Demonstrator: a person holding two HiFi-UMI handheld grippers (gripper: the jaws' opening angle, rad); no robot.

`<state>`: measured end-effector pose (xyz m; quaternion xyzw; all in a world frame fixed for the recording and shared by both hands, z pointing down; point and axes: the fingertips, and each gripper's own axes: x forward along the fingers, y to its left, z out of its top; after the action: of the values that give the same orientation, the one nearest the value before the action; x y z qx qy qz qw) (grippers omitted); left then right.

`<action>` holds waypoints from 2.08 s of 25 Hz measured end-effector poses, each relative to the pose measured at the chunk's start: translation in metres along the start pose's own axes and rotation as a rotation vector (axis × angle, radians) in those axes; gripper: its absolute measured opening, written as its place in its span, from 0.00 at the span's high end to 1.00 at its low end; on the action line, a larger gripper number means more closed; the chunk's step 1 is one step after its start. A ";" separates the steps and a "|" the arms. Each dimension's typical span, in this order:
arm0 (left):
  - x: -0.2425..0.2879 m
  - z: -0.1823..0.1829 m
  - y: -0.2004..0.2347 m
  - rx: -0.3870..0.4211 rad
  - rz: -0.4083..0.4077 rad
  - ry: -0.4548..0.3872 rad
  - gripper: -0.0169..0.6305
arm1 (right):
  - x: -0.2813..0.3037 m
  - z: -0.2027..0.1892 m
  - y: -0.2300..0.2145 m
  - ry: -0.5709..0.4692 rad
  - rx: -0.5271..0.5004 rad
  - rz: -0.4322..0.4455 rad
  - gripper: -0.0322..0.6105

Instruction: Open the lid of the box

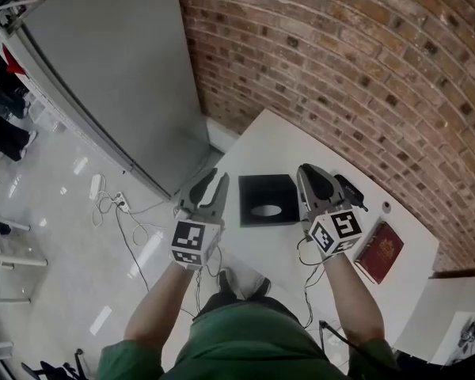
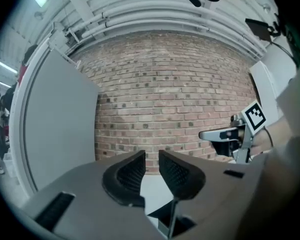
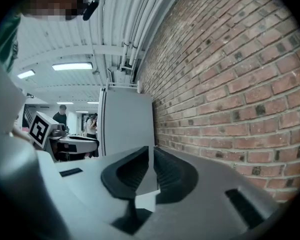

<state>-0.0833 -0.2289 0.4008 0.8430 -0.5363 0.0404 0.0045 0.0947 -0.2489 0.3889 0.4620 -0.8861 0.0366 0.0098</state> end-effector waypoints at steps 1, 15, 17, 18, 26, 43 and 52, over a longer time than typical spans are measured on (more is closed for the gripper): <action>-0.002 0.006 -0.002 0.002 -0.002 -0.014 0.86 | -0.003 0.005 0.002 -0.013 -0.007 -0.006 0.90; -0.029 0.075 -0.026 0.071 -0.049 -0.174 0.92 | -0.039 0.077 0.038 -0.157 -0.104 -0.036 0.93; -0.034 0.084 -0.031 0.079 -0.058 -0.177 0.92 | -0.043 0.082 0.039 -0.172 -0.090 -0.041 0.94; -0.036 0.088 -0.035 0.076 -0.064 -0.170 0.92 | -0.045 0.085 0.040 -0.179 -0.080 -0.043 0.94; -0.051 0.109 -0.047 0.067 -0.081 -0.208 0.93 | -0.056 0.099 0.048 -0.213 -0.078 -0.051 0.94; -0.057 0.108 -0.049 0.062 -0.084 -0.202 0.95 | -0.064 0.098 0.057 -0.208 -0.115 -0.053 0.94; -0.055 0.108 -0.048 0.045 -0.100 -0.205 0.96 | -0.061 0.097 0.056 -0.206 -0.132 -0.057 0.95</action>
<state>-0.0565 -0.1640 0.2912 0.8684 -0.4900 -0.0343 -0.0674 0.0856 -0.1742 0.2859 0.4868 -0.8693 -0.0699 -0.0500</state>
